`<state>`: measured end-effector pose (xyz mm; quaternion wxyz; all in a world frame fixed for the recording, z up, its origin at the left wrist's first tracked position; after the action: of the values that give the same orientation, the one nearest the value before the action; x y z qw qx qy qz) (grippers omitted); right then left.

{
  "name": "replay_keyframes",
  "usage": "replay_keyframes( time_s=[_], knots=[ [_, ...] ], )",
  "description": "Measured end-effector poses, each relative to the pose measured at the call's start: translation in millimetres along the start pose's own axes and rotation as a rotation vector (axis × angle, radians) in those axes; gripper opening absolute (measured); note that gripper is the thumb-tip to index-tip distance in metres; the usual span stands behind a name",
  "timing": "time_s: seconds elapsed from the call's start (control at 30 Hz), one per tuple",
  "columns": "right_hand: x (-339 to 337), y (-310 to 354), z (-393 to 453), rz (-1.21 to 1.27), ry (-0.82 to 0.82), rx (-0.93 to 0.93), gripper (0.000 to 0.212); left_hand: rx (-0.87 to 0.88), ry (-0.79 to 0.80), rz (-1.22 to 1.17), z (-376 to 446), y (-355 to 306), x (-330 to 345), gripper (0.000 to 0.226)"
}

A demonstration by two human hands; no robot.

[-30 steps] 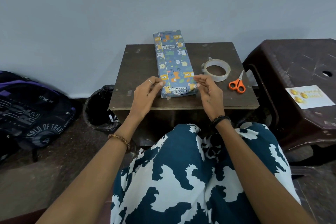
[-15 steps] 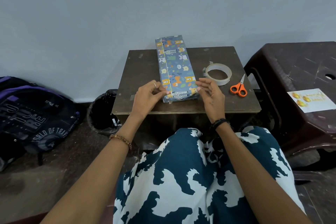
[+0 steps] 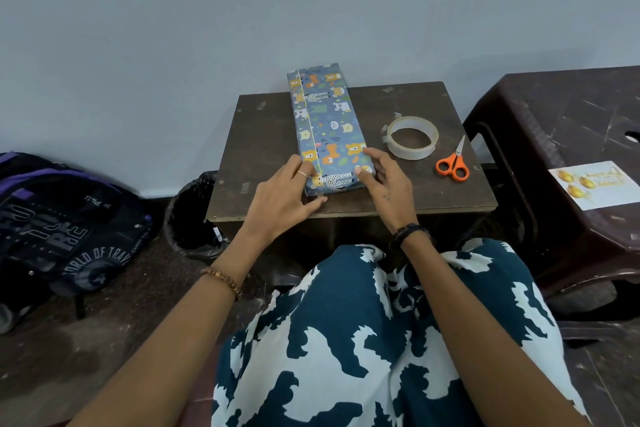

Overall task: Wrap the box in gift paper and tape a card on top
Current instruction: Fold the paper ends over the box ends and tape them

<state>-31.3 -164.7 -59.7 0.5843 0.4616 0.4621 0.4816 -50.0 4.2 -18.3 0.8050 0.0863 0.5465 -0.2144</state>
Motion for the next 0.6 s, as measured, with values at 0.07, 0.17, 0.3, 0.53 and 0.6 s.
replay_keyframes(
  time_s=[0.07,0.17,0.3,0.53,0.6],
  knots=[
    [1.5,2.3,1.4,-0.007,0.011,0.005,0.035,-0.02,0.004,-0.029,-4.4,0.6,4.7,0.042],
    [-0.1,6.5,4.1,0.083,-0.003,0.023,0.035,-0.059,-0.027,-0.122,-10.1,2.1,9.0,0.041],
    [-3.5,6.0,7.8,0.238,-0.048,0.055,0.033,-0.087,-0.089,-0.183,-11.0,2.9,8.9,0.037],
    [-8.8,6.5,12.0,0.351,-0.116,0.083,0.03,-0.066,-0.168,-0.157,-8.9,-7.8,5.6,0.035],
    [-9.8,5.7,10.9,0.35,-0.128,0.095,0.028,-0.091,-0.174,-0.159,-8.1,-9.3,6.1,0.039]
  ],
)
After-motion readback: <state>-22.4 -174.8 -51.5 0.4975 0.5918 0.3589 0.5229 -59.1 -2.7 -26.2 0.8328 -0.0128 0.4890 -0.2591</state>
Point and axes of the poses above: each hand's wrist, its own z-axis towards the middle knuckle, its own x-axis out of the palm, y = z × x, the point moved 10 cm from there along z, towards the middle knuckle, and after that the axes turned 7 degrees about z, right-handed, at the moved point
